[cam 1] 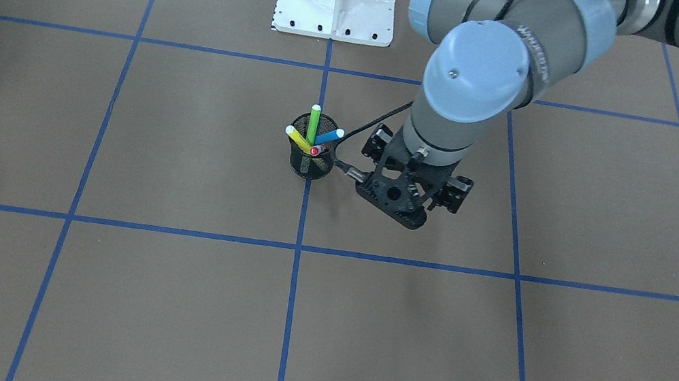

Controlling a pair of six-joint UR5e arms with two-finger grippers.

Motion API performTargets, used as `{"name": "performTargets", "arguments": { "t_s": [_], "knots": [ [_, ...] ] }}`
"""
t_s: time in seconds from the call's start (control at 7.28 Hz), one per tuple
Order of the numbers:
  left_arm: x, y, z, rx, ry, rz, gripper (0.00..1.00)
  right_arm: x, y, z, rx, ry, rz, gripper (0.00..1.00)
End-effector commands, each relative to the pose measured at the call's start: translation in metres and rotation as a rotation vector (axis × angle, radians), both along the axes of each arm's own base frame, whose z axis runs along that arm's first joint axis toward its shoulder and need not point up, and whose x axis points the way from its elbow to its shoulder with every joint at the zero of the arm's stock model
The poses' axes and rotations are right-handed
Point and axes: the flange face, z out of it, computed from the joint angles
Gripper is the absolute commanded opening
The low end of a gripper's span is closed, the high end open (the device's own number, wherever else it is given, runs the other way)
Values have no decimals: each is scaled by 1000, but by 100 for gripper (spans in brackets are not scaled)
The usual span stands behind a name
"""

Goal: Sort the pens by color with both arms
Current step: 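Move the left gripper over the black mesh pen cup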

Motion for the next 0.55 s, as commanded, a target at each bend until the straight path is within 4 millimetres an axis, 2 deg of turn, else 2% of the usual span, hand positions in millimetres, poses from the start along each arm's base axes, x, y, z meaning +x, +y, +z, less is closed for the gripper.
{"name": "performTargets", "arguments": {
  "t_s": [0.0, 0.14, 0.27, 0.41],
  "knots": [
    [47, 13, -19, -84, -47, 10, 99, -1, 0, 2, -3, 2, -2, 100],
    [64, 29, -17, -112, -57, 13, 96, -1, -1, 4, -6, 3, -2, 100],
    [78, 43, -20, -137, -62, 7, 77, -1, -1, 4, -6, 3, -2, 100],
    [89, 58, -30, -159, -59, -5, 67, -1, -1, 4, -6, 3, -2, 100]
  ]
}}
